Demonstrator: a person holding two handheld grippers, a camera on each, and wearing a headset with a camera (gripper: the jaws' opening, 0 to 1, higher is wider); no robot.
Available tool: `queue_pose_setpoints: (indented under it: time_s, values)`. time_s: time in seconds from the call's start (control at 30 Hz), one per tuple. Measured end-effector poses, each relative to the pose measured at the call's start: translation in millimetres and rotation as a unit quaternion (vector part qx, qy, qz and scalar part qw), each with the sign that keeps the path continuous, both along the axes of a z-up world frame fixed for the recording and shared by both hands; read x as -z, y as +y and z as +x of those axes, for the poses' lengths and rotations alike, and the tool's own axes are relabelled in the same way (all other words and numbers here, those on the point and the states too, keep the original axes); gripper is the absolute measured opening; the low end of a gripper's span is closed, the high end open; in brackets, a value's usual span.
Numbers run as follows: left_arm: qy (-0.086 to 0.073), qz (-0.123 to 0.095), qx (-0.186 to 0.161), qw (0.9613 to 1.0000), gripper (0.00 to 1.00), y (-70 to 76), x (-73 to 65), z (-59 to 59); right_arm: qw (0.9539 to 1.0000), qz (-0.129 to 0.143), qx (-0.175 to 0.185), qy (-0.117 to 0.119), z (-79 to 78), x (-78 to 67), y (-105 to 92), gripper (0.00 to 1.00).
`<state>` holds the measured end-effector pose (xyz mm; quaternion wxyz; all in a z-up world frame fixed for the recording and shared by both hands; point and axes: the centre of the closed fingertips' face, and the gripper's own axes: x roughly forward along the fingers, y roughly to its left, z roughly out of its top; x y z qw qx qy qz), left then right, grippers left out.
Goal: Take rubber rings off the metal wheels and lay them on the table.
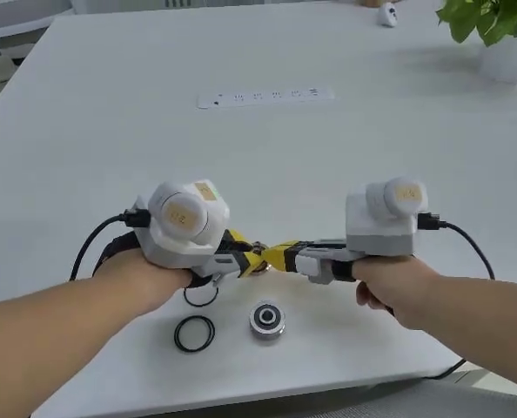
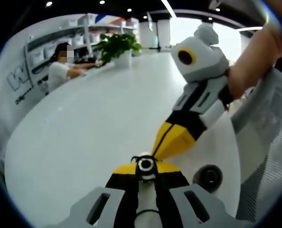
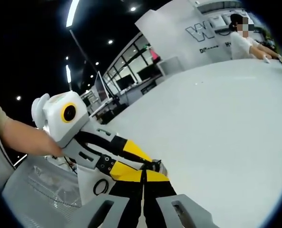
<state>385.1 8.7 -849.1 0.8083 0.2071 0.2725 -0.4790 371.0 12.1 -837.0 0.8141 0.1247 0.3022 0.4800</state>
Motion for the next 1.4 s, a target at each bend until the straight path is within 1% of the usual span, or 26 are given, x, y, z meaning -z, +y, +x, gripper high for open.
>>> queue_pose_setpoints:
  time_s: [0.13, 0.33, 0.4, 0.57, 0.67, 0.7, 0.77, 0.8, 0.93, 1.03, 1.13, 1.17, 1.23, 1.33, 1.4]
  values:
    - [0.003, -0.003, -0.002, 1.0, 0.12, 0.2, -0.1, -0.2, 0.9999, 0.008, -0.003, 0.006, -2.2, -1.2, -0.4, 0.0]
    - [0.002, -0.003, -0.001, 1.0, 0.12, 0.2, -0.3, -0.2, 0.9997, 0.016, -0.014, 0.012, -7.1, -2.9, -0.2, 0.0]
    - [0.003, -0.006, -0.004, 1.0, 0.12, 0.3, -0.3, -0.2, 0.9994, 0.023, -0.019, 0.016, -9.3, -4.7, 0.3, 0.0]
    - [0.005, -0.007, -0.007, 0.9999, 0.12, -0.2, -0.3, -0.3, 0.9996, 0.018, -0.015, 0.014, -7.9, -3.2, -0.6, 0.0]
    - [0.005, -0.006, -0.01, 0.9999, 0.12, -0.2, -0.7, -0.3, 0.9999, 0.008, 0.001, 0.012, -2.6, -1.0, -3.7, 0.0]
    - [0.005, -0.007, -0.01, 0.9999, 0.12, -0.1, -0.8, -0.3, 0.9999, 0.009, 0.005, 0.013, -1.3, -1.3, -4.2, 0.0]
    - [0.0, -0.005, -0.006, 1.0, 0.13, -0.2, -0.9, -0.1, 0.9998, 0.003, 0.016, 0.011, 2.2, 0.0, -7.3, 0.0]
    - [-0.003, -0.005, -0.003, 1.0, 0.13, -0.2, -1.3, -0.4, 0.9998, 0.001, 0.017, 0.011, 2.4, 0.6, -7.9, 0.0]
    - [0.003, -0.008, -0.004, 1.0, 0.14, 0.2, -1.7, -0.3, 0.9998, 0.0, 0.019, 0.01, 2.7, 1.5, -9.0, 0.0]
    - [0.0, -0.006, 0.001, 1.0, 0.15, -0.4, -2.5, -1.1, 0.9997, 0.0, 0.021, 0.009, 3.0, 0.9, -8.7, 0.0]
    - [0.007, -0.011, 0.011, 0.9998, 0.21, -2.5, -3.4, -5.0, 0.9998, -0.002, 0.02, 0.008, 0.7, 0.5, -7.6, 0.0]
    - [0.005, -0.01, 0.014, 0.9998, 0.21, -2.8, -3.9, -6.0, 0.9998, -0.003, 0.02, 0.007, 0.7, 1.0, -8.0, 0.0]
    - [0.0, -0.009, 0.016, 0.9998, 0.21, -1.9, -6.7, -7.4, 0.9998, -0.002, 0.02, 0.007, 0.4, 0.2, -7.9, 0.0]
    - [0.0, -0.019, 0.014, 0.9997, 0.22, -1.4, -13.2, -10.0, 0.9998, -0.002, 0.02, 0.006, 0.2, -0.4, -8.0, 0.0]
    - [-0.001, -0.026, 0.013, 0.9996, 0.24, -0.5, -17.4, -10.3, 0.9998, -0.001, 0.021, 0.007, -0.8, -1.4, -7.7, 0.0]
